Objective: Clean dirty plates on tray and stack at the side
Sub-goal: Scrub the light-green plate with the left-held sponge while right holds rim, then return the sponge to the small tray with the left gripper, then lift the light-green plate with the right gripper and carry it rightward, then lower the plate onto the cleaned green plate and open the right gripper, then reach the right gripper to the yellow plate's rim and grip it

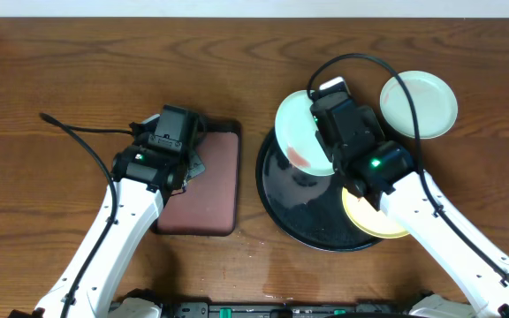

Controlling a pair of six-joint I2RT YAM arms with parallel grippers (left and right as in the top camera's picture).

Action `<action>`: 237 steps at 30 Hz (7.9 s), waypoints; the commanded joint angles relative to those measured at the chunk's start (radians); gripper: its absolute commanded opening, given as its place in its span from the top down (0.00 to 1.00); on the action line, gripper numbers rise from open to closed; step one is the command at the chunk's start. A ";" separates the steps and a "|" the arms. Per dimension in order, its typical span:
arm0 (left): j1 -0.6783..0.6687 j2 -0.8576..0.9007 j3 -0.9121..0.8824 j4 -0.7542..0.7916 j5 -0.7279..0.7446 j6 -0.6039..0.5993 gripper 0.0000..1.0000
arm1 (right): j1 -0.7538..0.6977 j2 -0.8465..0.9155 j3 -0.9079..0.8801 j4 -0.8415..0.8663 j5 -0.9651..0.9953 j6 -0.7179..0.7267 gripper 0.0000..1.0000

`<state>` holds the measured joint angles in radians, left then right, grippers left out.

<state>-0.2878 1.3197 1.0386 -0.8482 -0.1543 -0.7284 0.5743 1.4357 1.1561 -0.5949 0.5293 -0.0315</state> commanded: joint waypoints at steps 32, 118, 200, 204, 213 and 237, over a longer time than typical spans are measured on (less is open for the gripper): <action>-0.384 0.381 -0.006 0.725 0.278 -0.237 0.93 | -0.352 0.481 -0.052 0.071 -0.740 0.285 0.99; -0.027 0.172 -0.006 0.044 -0.010 -0.084 0.92 | 0.070 -0.116 -0.045 0.481 0.346 -0.938 0.99; -0.027 0.172 -0.006 0.053 -0.010 -0.084 0.92 | -0.998 0.395 -0.045 0.511 -0.764 0.509 0.97; -0.027 0.172 -0.006 0.053 -0.010 -0.084 0.92 | -0.998 0.396 -0.045 0.517 -0.755 0.499 0.69; -0.027 0.172 -0.006 0.045 -0.010 -0.084 0.92 | -0.995 0.332 -0.045 0.448 -1.046 0.442 0.58; -0.027 0.172 -0.006 0.048 -0.009 -0.133 0.92 | -0.988 -0.121 -0.216 -0.433 -0.652 0.463 0.26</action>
<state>-0.3195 1.4849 1.0370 -0.8001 -0.1593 -0.8425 -0.4271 1.3190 1.0035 -1.0412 -0.1368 0.4145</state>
